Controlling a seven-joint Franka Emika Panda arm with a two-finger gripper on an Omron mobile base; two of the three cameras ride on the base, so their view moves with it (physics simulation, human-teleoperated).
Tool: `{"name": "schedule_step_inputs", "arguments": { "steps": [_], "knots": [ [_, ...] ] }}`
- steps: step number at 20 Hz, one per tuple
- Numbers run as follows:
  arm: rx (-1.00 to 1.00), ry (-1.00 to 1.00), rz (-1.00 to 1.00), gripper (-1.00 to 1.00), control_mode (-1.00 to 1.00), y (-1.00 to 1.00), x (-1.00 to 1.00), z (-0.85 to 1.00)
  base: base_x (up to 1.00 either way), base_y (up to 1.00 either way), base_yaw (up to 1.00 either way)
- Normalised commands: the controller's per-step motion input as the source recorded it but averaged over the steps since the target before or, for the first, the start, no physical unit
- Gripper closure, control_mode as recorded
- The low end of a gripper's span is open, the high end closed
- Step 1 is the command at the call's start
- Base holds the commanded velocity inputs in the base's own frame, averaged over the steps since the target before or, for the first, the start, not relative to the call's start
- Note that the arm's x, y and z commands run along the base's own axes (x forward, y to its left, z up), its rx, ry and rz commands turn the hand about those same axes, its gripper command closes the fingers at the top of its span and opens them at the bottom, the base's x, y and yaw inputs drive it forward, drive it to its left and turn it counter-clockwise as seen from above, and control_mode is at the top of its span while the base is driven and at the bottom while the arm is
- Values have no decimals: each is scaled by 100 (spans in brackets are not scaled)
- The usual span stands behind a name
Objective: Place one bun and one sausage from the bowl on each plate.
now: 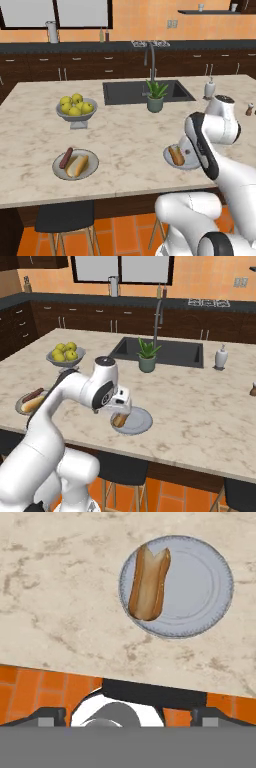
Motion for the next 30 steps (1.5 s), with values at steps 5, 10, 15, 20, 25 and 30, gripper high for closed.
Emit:
{"name": "schedule_step_inputs", "arguments": {
  "steps": [5, 10, 15, 20, 25, 30],
  "knots": [
    [0, -23, 0, -100, 100, 6, -28, 19, -19, -2, 0],
    [0, 0, 0, -100, 100, 0, 0, 0, -55, -72, 0],
    [0, 0, 0, -100, 100, 0, 0, 0, -46, -100, 0],
    [0, 0, 0, -100, 100, 0, 0, 0, -32, -100, 0],
    [0, 0, 0, -100, 100, 0, 0, 0, -10, -100, 0],
    [0, 0, 0, -100, 100, 0, 0, 0, 32, -95, -2]
  ]
}}
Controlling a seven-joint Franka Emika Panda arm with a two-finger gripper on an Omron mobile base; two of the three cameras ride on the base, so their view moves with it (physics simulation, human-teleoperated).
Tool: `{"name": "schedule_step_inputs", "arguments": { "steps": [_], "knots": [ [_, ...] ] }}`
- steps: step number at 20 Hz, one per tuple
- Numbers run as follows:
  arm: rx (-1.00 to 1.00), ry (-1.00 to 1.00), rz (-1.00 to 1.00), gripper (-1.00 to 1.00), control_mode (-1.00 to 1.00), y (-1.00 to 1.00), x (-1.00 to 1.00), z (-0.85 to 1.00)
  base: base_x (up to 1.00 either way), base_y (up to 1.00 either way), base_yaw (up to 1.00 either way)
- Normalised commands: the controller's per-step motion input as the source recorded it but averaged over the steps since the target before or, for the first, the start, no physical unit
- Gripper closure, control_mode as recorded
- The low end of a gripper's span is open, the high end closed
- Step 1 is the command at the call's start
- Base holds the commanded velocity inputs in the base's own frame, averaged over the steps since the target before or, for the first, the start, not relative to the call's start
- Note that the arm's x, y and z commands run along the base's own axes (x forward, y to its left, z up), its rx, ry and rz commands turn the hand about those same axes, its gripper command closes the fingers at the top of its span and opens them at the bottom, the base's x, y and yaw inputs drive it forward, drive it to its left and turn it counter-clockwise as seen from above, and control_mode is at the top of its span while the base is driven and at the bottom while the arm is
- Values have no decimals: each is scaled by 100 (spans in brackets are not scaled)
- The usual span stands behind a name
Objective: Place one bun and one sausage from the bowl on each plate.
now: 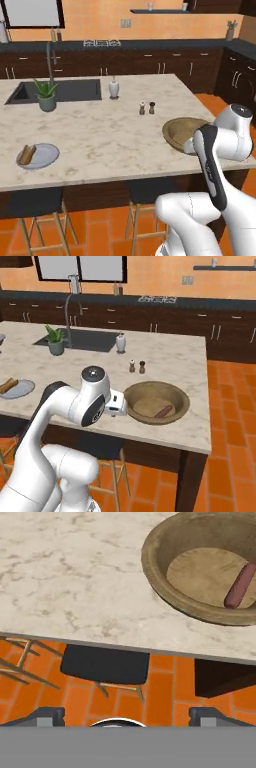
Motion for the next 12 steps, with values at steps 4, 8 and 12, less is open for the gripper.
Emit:
{"name": "schedule_step_inputs", "arguments": {
  "steps": [4, 8, 12],
  "knots": [
    [0, 0, 0, -100, 100, 0, 0, 0, 60, -69, -9],
    [0, 0, 0, -100, 100, 0, 0, 0, 59, -42, -12],
    [0, 36, -14, -100, -100, -22, 71, -30, 0, 0, 0]
  ]
}}
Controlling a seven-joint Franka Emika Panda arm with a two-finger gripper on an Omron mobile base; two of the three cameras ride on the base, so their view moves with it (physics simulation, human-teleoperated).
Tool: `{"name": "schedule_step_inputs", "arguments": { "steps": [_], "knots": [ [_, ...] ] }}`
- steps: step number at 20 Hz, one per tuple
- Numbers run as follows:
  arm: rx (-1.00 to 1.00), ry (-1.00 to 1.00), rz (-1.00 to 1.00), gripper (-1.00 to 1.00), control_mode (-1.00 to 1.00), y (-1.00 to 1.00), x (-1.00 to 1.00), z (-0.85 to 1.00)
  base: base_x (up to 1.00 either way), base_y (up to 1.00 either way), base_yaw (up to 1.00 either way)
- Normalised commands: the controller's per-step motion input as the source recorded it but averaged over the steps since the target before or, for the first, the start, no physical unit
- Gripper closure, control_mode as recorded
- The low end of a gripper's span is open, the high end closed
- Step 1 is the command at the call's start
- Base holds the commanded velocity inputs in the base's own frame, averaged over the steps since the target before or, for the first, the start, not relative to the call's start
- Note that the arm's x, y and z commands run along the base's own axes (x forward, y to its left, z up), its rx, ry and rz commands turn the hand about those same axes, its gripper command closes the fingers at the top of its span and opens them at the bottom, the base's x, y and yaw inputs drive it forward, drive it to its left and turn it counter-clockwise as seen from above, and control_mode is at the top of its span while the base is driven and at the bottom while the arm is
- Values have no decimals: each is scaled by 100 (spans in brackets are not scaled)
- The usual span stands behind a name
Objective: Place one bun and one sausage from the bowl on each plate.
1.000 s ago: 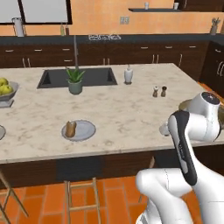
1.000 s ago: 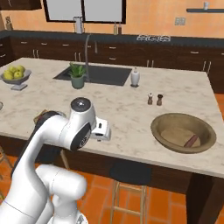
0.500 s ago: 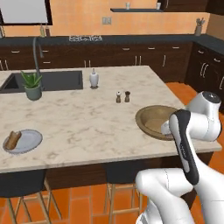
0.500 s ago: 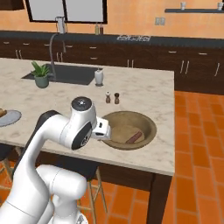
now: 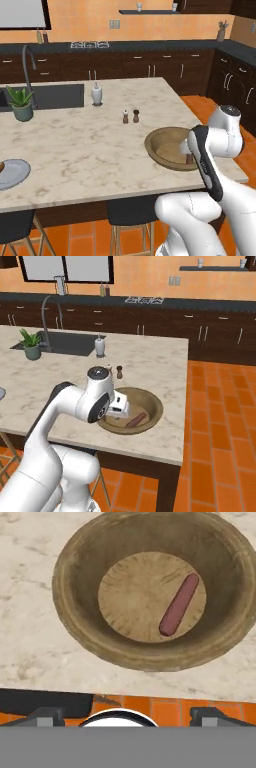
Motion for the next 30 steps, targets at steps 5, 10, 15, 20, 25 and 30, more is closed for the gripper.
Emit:
{"name": "schedule_step_inputs", "arguments": {
  "steps": [5, 10, 15, 20, 25, 30],
  "knots": [
    [0, 28, -10, -100, -100, -39, 79, -43, 0, 0, 0],
    [0, 23, -2, -100, -100, -34, 79, -46, 0, 0, 0],
    [0, 13, 0, -100, -100, -36, 65, -57, 0, 0, 0],
    [1, 13, 0, -100, -100, -21, 65, -56, 0, 0, 0],
    [0, 8, 0, -100, -100, -9, 32, -47, 0, 0, 0],
    [2, 8, 0, 100, -100, 0, -1, -68, 0, 0, 0]
  ]
}}
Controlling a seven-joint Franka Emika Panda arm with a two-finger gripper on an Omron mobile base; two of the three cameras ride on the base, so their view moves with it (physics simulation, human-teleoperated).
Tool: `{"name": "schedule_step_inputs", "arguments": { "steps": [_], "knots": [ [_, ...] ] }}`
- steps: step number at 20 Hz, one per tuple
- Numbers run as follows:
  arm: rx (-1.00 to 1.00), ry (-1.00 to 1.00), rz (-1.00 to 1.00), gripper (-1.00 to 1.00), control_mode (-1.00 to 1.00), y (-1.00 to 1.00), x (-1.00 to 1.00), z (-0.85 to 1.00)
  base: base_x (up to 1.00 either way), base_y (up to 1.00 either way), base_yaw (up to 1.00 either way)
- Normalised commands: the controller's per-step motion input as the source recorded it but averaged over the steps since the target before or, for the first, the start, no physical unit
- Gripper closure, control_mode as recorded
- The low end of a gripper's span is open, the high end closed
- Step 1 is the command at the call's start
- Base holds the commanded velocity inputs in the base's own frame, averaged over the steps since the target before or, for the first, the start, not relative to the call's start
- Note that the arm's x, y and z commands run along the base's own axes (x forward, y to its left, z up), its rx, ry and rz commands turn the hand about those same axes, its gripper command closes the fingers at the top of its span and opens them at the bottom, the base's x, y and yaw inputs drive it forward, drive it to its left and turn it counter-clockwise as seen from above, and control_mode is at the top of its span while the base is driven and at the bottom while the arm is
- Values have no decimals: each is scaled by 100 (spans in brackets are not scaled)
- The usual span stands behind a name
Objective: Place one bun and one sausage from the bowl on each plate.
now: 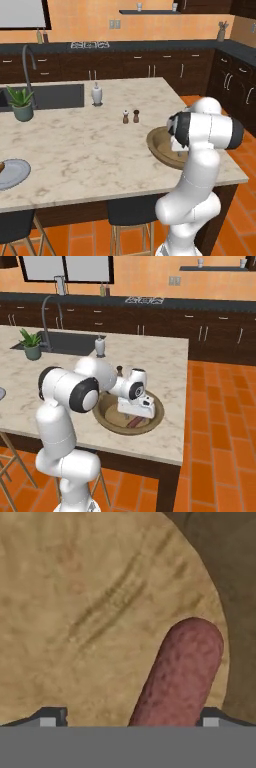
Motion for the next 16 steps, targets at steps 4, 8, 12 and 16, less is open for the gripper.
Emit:
{"name": "schedule_step_inputs", "arguments": {
  "steps": [4, 8, 12, 16],
  "knots": [
    [1, 0, 0, 100, -100, 5, -9, -44, 0, 0, 0],
    [0, -3, -1, 100, -100, 18, -24, -14, 0, 0, 0],
    [0, -11, -5, 100, -100, 48, -46, 0, 0, 0, 0],
    [1, -11, -1, 100, -100, 11, -44, 28, 0, 0, 0]
  ]
}}
